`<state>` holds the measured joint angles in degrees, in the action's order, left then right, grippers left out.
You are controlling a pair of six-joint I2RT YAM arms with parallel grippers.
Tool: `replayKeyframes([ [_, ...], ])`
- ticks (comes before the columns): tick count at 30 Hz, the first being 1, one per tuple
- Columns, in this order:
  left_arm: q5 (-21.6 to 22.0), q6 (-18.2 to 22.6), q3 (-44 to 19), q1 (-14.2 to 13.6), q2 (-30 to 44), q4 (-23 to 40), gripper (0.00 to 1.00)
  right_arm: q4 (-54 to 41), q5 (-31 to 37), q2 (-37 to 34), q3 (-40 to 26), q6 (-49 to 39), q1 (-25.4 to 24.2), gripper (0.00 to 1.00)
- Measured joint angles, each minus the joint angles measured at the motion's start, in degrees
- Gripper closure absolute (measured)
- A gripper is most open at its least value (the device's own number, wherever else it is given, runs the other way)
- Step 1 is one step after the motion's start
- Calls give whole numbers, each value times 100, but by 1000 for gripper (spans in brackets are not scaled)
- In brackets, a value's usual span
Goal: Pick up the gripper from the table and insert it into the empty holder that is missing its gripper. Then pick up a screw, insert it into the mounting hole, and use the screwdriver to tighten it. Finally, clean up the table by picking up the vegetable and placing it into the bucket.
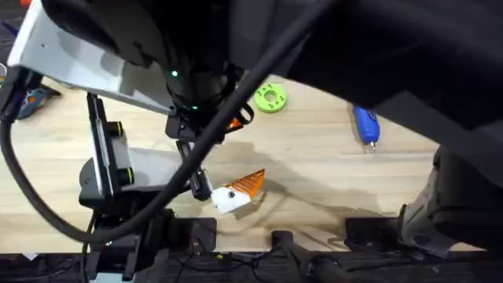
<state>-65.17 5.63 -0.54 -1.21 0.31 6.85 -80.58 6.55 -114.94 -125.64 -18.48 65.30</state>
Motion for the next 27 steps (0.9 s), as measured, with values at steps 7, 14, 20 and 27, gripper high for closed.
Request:
replayKeyframes([
  [7, 0, 0, 0, 0, -2, 0, 16, 13, 0, -19, 0, 2, 0, 995],
  [14, 0, 0, 0, 0, -2, 0, 15, 44, -17, -19, 0, 1, 0, 995],
  [20, 0, 0, 0, 0, 0, 0, 15, 47, -17, -20, 0, 2, 0, 995],
  [27, 0, 0, 0, 0, 1, 0, 15, 63, -17, -26, 0, 2, 0, 995],
])
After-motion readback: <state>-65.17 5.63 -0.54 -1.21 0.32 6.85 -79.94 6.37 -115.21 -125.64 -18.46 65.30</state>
